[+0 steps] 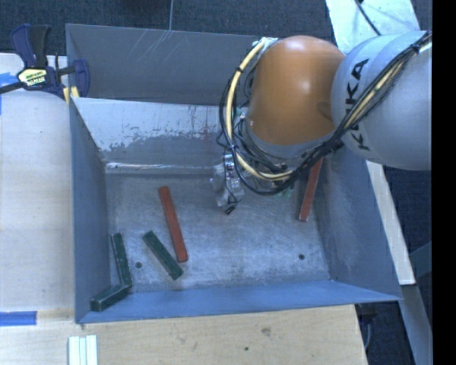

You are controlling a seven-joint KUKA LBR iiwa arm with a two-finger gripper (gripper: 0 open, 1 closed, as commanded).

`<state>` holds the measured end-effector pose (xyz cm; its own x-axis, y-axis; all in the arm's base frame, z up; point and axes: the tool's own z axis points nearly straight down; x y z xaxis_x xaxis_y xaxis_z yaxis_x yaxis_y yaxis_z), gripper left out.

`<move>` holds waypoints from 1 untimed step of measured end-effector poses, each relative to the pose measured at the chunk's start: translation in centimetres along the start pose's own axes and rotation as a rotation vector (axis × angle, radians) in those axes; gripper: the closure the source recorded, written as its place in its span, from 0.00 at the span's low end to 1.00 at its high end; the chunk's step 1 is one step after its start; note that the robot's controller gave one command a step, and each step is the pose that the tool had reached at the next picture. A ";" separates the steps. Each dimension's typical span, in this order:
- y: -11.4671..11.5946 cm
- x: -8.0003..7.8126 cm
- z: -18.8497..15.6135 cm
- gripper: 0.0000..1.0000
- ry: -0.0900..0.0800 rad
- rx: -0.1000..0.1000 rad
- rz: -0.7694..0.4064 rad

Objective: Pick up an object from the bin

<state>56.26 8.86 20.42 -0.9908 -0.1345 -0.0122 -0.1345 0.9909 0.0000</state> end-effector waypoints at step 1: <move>0.0 0.2 0.5 0.00 0.009 0.000 0.002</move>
Offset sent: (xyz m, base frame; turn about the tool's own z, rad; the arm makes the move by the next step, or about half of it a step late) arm 0.0000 0.0000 0.0000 0.0000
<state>56.10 8.85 19.90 -0.9911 -0.1330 -0.0032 -0.1330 0.9911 0.0005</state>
